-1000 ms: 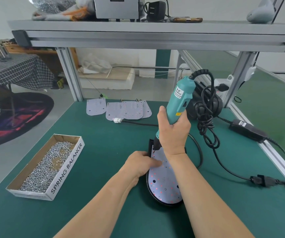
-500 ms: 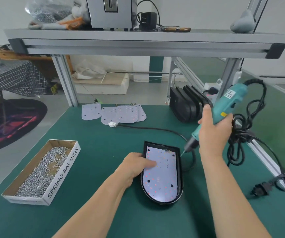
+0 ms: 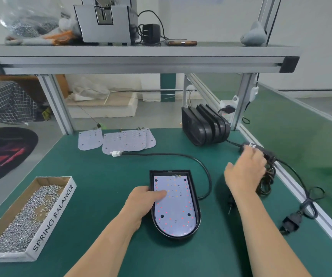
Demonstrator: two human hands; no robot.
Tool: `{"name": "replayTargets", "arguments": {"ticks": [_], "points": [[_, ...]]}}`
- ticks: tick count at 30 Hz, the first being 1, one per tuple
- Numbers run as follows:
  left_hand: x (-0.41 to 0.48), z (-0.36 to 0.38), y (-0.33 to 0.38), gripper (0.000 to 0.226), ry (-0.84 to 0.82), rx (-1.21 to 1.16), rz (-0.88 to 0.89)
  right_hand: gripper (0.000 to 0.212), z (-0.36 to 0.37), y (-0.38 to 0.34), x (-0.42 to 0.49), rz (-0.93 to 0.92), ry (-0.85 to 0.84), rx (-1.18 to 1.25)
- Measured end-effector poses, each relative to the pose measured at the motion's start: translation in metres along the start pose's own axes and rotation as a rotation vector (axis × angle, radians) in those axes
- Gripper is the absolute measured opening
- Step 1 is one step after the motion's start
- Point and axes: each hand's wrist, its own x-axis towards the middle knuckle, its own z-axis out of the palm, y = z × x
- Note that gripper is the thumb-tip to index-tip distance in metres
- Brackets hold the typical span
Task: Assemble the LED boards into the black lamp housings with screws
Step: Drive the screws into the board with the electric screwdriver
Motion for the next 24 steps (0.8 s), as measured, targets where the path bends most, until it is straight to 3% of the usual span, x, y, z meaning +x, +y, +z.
{"name": "replayTargets", "arguments": {"ticks": [1,3,6,8,11,13,18,21,24], "points": [[0.001,0.000,-0.001,0.030,0.005,-0.006,0.001,0.057,0.002,-0.011,0.001,-0.110,-0.034,0.026],[0.003,0.000,-0.003,0.024,0.002,-0.013,0.000,0.047,0.011,-0.035,0.001,-0.256,-0.257,0.120],[0.004,-0.001,-0.003,0.016,0.007,-0.011,-0.008,0.051,0.024,-0.064,-0.003,-0.283,-0.593,0.026],[0.004,-0.001,-0.003,0.011,0.011,-0.011,-0.013,0.040,0.029,-0.071,-0.007,-0.287,-0.624,-0.101],[0.003,-0.001,-0.002,0.011,0.028,-0.015,-0.012,0.005,0.025,-0.069,-0.011,-0.280,-0.712,-0.156],[0.003,0.000,-0.003,0.012,0.046,-0.018,-0.004,0.009,0.018,-0.061,-0.016,-0.267,-0.821,-0.084],[0.005,0.001,-0.006,0.012,0.047,0.006,0.026,0.018,-0.011,-0.032,-0.046,0.063,-0.991,0.512],[0.004,-0.001,-0.007,0.013,0.027,0.016,0.047,0.050,-0.026,-0.025,-0.066,-0.001,-0.987,0.478],[0.005,-0.001,-0.009,0.024,0.033,0.062,0.082,0.045,-0.028,-0.024,-0.078,-0.111,-0.892,0.366]]}}
